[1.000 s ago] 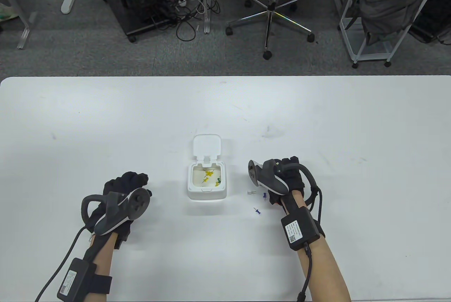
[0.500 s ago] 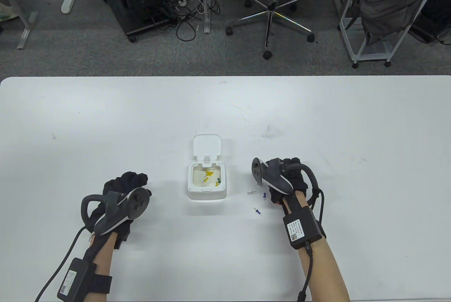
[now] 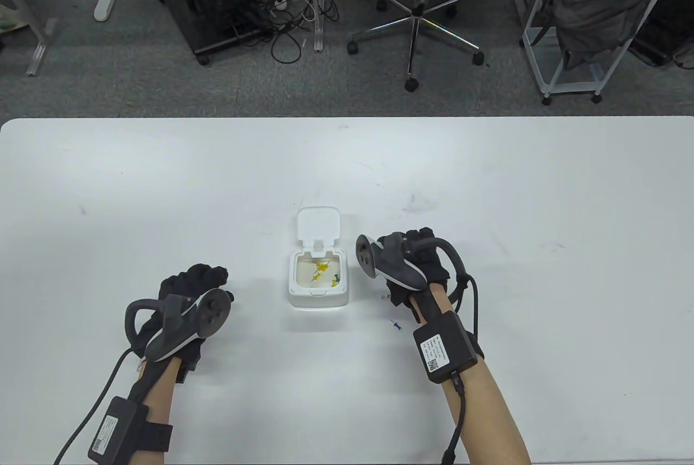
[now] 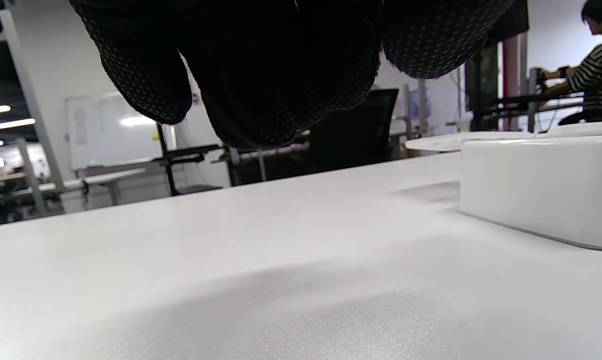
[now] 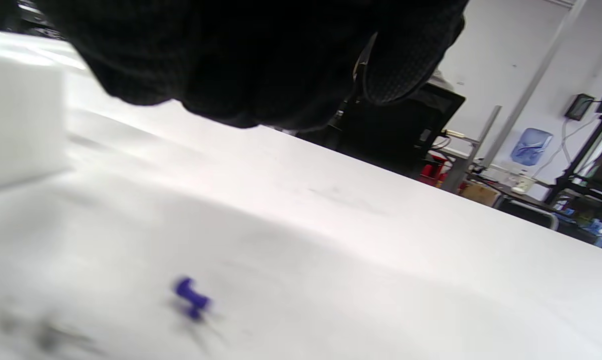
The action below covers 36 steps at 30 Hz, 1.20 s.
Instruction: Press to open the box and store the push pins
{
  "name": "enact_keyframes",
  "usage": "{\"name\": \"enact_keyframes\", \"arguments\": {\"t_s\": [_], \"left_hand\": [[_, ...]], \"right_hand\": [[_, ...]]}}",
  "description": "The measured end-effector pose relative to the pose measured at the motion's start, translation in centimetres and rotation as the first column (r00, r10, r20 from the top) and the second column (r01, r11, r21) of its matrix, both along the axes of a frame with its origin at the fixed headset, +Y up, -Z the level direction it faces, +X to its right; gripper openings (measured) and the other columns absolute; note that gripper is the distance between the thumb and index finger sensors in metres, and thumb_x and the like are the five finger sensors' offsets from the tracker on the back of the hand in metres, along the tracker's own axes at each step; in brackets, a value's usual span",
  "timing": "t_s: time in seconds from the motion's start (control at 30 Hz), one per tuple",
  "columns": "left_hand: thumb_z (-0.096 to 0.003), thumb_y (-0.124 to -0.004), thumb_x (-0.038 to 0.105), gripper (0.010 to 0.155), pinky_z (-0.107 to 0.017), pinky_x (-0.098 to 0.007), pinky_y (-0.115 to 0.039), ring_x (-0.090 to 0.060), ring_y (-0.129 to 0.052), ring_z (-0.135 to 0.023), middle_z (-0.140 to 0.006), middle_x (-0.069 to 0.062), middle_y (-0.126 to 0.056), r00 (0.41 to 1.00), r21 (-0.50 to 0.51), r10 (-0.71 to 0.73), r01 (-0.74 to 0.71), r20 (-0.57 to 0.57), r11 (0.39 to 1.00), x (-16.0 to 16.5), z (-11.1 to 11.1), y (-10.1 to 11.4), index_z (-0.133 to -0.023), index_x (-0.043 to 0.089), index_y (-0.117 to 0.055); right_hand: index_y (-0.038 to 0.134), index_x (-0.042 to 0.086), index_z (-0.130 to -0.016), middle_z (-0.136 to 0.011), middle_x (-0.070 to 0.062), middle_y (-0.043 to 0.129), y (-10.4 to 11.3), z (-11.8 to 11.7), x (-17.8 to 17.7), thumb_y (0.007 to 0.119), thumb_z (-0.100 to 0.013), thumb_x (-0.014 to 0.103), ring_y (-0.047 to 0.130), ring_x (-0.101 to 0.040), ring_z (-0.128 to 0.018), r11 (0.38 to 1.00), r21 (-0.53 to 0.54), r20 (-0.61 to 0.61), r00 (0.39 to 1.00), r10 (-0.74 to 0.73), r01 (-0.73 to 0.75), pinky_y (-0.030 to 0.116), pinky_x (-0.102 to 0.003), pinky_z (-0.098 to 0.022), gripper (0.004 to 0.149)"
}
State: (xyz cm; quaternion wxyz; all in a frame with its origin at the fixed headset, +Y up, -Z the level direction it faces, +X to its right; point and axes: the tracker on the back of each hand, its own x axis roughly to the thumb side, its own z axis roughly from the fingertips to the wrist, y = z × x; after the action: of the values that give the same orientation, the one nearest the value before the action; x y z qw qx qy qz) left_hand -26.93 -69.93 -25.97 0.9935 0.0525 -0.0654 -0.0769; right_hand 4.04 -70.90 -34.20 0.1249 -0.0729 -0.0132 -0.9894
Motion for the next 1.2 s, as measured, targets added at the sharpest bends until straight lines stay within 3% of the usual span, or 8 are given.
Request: {"name": "enact_keyframes", "arguments": {"t_s": [0.23, 0.57, 1.2], "left_hand": [[-0.0515, -0.068, 0.051, 0.053, -0.074, -0.050, -0.078, -0.017, -0.098, -0.079, -0.103, 0.002, -0.081, 1.000, 0.008, -0.003, 0.002, 0.020, 1.000, 0.5, 0.2, 0.1, -0.100, 0.030, -0.071], [-0.0515, -0.068, 0.051, 0.053, -0.074, -0.050, -0.078, -0.018, -0.098, -0.078, -0.102, 0.002, -0.082, 1.000, 0.008, -0.009, 0.009, 0.021, 1.000, 0.4, 0.5, 0.1, -0.100, 0.030, -0.072], [-0.0514, -0.068, 0.051, 0.053, -0.074, -0.050, -0.078, -0.018, -0.098, -0.079, -0.103, 0.002, -0.082, 1.000, 0.001, -0.007, 0.007, 0.009, 1.000, 0.2, 0.5, 0.1, -0.100, 0.030, -0.072]], "right_hand": [[0.072, 0.037, -0.082, -0.073, 0.013, 0.092, 1.2, 0.7, -4.5, 0.078, -0.039, 0.045, 0.094, -0.016, -0.068, 0.999, 0.037, -0.105, 0.994, 0.012, -0.008, 0.067, -0.056, -0.075, 0.044], [0.072, 0.039, -0.081, -0.074, 0.014, 0.092, 1.2, 0.8, -8.2, 0.079, -0.039, 0.045, 0.094, -0.016, -0.069, 1.000, 0.016, -0.163, 0.987, 0.013, -0.010, 0.066, -0.057, -0.076, 0.043], [0.068, 0.039, -0.086, -0.083, 0.013, 0.089, 1.6, 1.0, -6.8, 0.079, -0.037, 0.050, 0.090, -0.018, -0.079, 0.999, -0.034, -0.121, 0.992, -0.030, 0.026, 0.062, -0.060, -0.077, 0.051]]}}
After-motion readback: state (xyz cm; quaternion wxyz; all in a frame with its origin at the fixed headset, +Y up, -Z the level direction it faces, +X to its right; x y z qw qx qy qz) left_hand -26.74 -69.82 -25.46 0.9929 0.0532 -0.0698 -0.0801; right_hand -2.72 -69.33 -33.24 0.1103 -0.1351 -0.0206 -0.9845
